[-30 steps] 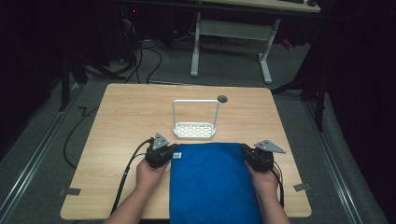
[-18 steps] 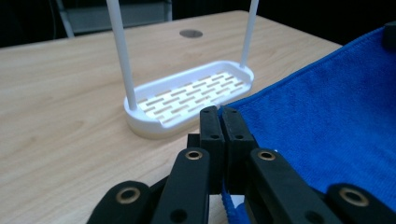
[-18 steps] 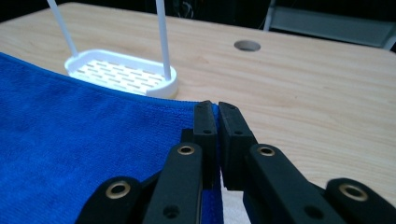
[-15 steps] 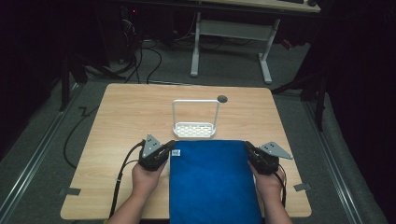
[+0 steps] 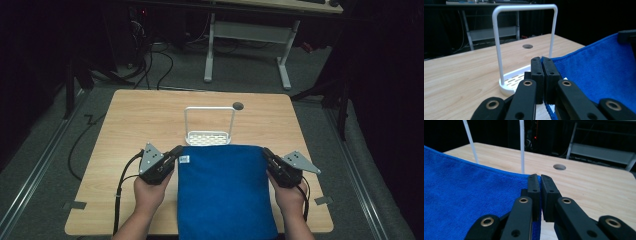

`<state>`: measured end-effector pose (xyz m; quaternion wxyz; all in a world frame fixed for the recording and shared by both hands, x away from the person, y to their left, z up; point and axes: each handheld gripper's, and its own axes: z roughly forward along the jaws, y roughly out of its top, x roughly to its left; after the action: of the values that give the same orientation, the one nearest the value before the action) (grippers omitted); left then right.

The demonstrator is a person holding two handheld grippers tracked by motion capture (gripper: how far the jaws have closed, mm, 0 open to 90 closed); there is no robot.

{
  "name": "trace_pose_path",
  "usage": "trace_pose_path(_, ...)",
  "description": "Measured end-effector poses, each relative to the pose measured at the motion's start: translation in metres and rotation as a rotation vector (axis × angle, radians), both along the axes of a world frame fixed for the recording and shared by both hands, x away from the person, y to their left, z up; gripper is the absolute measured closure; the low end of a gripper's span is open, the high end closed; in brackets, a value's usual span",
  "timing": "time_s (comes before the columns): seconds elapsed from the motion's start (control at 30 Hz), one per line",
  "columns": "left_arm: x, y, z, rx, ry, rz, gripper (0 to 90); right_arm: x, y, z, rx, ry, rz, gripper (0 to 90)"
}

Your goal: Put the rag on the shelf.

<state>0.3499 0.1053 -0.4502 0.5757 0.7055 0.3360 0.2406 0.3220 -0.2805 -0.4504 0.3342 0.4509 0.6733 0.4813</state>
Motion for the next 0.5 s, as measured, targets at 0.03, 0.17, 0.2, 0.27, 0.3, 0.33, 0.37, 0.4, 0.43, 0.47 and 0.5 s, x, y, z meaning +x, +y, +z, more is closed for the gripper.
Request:
trace_pose_path(0.03, -0.001, 0.001, 0.002, 0.001, -0.009, 0.001, 88.8, 0.0, 0.0, 0.0, 0.0, 0.0, 0.0, 87.0)
trace_pose_path(0.17, -0.005, 0.003, 0.009, -0.017, -0.038, 0.011, 88.9, -0.004, 0.003, 0.006, 0.002, -0.036, 0.009, 87.0)
trace_pose_path(0.2, -0.006, 0.004, 0.011, -0.019, -0.045, 0.012, 88.8, -0.006, 0.005, 0.008, 0.003, -0.044, 0.011, 87.0)
trace_pose_path(0.27, -0.008, 0.005, 0.015, -0.03, -0.059, 0.016, 88.8, -0.008, 0.006, 0.011, 0.005, -0.062, 0.013, 87.0)
trace_pose_path(0.3, -0.009, 0.006, 0.017, -0.037, -0.067, 0.018, 88.9, -0.009, 0.007, 0.013, 0.004, -0.071, 0.014, 87.0)
trace_pose_path(0.33, -0.01, 0.006, 0.019, -0.043, -0.075, 0.02, 88.9, -0.01, 0.008, 0.015, 0.005, -0.08, 0.016, 87.0)
trace_pose_path(0.37, -0.012, 0.007, 0.02, -0.046, -0.084, 0.023, 88.8, -0.01, 0.009, 0.016, 0.01, -0.089, 0.016, 87.0)
trace_pose_path(0.4, -0.013, 0.007, 0.022, -0.049, -0.096, 0.026, 88.8, -0.012, 0.011, 0.02, 0.015, -0.099, 0.023, 87.0)
trace_pose_path(0.43, -0.014, 0.007, 0.024, -0.052, -0.106, 0.028, 88.8, -0.012, 0.011, 0.02, 0.015, -0.099, 0.023, 87.0)
trace_pose_path(0.47, -0.014, 0.008, 0.026, -0.048, -0.112, 0.03, 88.8, -0.012, 0.012, 0.023, 0.025, -0.098, 0.031, 87.0)
trace_pose_path(0.5, -0.014, 0.008, 0.028, -0.051, -0.113, 0.033, 88.8, -0.012, 0.012, 0.023, 0.025, -0.098, 0.031, 87.0)
